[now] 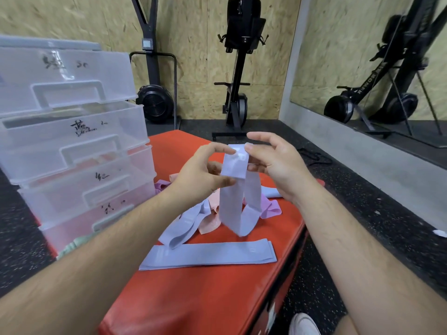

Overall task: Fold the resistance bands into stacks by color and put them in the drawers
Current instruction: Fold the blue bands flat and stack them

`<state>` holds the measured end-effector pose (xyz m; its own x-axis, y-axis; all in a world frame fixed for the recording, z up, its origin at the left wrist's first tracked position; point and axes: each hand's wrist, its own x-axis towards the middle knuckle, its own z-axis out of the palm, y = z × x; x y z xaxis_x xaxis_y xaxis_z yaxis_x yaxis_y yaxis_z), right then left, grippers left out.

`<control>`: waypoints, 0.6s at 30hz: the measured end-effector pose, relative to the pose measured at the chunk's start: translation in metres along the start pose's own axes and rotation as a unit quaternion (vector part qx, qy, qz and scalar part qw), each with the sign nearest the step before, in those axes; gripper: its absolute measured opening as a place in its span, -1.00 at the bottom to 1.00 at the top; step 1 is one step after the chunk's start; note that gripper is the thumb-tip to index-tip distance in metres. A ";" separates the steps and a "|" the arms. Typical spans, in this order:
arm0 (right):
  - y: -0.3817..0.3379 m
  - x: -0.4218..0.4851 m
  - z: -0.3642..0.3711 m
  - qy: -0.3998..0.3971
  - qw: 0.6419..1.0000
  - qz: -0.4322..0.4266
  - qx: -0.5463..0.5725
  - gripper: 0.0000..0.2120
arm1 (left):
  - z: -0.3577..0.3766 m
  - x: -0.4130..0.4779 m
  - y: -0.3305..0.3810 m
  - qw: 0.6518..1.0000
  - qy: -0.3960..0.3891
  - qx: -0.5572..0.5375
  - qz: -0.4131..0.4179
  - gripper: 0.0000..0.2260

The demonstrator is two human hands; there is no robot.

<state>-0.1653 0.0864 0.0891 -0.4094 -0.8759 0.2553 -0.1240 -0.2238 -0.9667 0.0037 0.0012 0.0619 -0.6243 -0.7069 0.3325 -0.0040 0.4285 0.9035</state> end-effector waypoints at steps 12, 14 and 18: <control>0.026 -0.004 0.011 -0.064 0.949 -0.070 -0.300 -0.92 | -0.013 0.000 -0.007 0.971 0.068 0.200 0.109 -0.93; 0.030 -0.005 0.016 -0.055 0.953 -0.093 -0.285 -0.91 | -0.016 -0.001 -0.008 0.975 0.080 0.191 0.085 -0.96; 0.029 -0.010 0.029 -0.053 0.950 -0.142 -0.274 -0.92 | -0.022 -0.006 -0.005 0.996 0.075 0.018 -0.037 -0.74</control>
<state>-0.1383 0.0765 0.0576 -0.2004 -0.8580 0.4729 -0.6796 -0.2260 -0.6979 0.0245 -0.0091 0.0614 -0.4983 -0.8116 0.3048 -0.0749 0.3906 0.9175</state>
